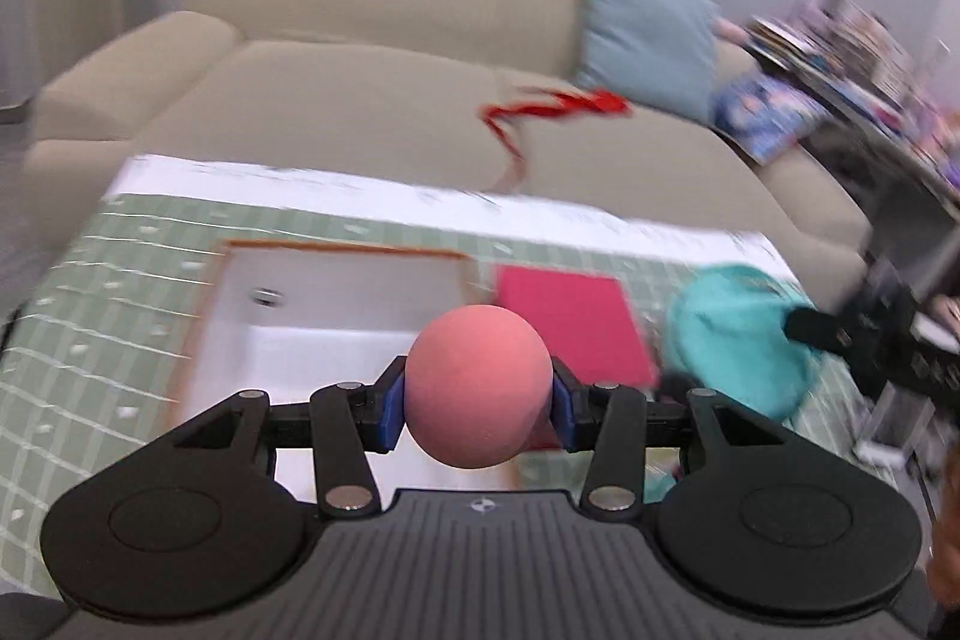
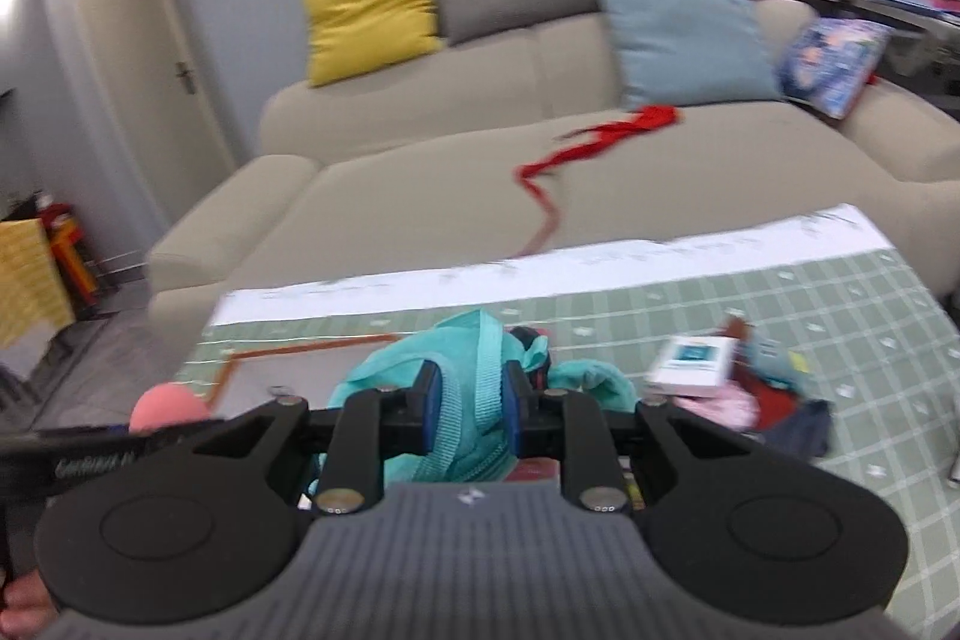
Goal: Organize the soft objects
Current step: 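Lift the pink ball with the left gripper while the right gripper carries the teal bag toward the white box, then open the left gripper over the white box while the right gripper releases the teal bag inside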
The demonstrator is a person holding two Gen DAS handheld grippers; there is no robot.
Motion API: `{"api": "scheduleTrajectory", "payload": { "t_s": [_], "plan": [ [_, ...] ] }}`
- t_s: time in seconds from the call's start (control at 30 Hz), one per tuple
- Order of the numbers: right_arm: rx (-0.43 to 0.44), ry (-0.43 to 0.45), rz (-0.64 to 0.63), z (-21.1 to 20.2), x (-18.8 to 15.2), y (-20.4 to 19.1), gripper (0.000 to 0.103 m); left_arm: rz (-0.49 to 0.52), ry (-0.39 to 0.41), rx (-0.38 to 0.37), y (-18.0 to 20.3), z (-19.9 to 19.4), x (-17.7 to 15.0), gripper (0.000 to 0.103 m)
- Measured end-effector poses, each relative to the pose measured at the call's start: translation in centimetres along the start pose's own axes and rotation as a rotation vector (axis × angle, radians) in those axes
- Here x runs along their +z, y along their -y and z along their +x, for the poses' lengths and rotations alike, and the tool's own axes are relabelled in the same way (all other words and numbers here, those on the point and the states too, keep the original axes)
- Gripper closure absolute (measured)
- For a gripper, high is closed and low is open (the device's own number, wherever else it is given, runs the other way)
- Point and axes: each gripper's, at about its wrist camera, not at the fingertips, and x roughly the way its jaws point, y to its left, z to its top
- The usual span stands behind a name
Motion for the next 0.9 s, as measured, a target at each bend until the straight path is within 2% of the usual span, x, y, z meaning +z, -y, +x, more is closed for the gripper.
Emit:
{"api": "scheduleTrajectory", "payload": {
  "t_s": [0.17, 0.37, 0.43, 0.5, 0.73, 0.9],
  "plan": [
    [0.118, -0.026, -0.033, 1.5, -0.1, -4.6, 0.083, -0.067, 0.043, 0.111, -4.3, -0.9, 0.9, 0.05],
    [0.175, -0.102, -0.104, 5.4, -2.4, -9.8, 0.085, -0.121, -0.005, 0.165, -7.9, 0.2, 0.0, 0.05],
    [0.17, -0.136, -0.131, 6.8, -3.4, -10.9, 0.091, -0.12, 0.005, 0.184, -8.7, 0.8, -0.5, 0.05],
    [0.174, -0.161, -0.142, 7.8, -4.3, -11.3, 0.098, -0.117, -0.004, 0.199, -9.2, 1.3, -1.0, 0.05],
    [0.158, -0.175, -0.126, 8.8, -4.1, -9.1, 0.097, -0.123, -0.018, 0.162, -9.8, 1.9, -1.5, 0.05],
    [0.165, -0.205, -0.1, 9.0, -3.8, -7.4, 0.093, -0.122, -0.072, 0.11, -9.9, 2.8, -2.1, 0.05]
  ]
}}
